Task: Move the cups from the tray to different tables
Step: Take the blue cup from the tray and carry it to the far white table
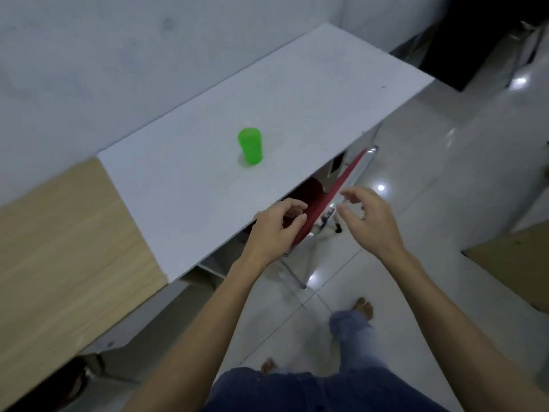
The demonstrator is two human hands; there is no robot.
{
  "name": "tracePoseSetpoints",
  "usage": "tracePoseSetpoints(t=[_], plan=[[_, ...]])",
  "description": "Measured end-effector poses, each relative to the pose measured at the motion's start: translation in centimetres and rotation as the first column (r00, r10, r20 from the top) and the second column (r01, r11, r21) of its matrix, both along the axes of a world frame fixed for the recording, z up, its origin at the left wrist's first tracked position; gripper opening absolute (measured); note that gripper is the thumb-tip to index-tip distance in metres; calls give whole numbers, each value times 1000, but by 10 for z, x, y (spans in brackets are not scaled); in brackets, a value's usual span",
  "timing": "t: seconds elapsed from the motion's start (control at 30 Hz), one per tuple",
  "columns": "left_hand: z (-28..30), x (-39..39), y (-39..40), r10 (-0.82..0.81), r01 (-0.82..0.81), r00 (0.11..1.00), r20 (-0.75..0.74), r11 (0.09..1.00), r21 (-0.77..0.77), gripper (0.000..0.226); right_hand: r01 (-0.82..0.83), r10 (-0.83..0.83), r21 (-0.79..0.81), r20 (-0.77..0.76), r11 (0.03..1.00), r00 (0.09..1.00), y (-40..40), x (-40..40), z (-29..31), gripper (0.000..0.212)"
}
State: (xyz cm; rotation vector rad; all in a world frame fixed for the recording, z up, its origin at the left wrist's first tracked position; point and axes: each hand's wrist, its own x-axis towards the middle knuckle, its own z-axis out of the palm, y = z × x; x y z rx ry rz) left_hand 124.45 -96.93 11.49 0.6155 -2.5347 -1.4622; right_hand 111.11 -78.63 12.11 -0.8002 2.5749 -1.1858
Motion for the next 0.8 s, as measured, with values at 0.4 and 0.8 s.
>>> tracePoseSetpoints(t=[0.4,0.8], plan=[[5,-323,151,-284,280,958,-33,954,-104,22,179,-191,158,61,971,980,191,-256,-4,35],[-72,-593,254,-571,579,807,151,815,-17,19,434,-466,220,123,874,876,321,-480,-49,32]])
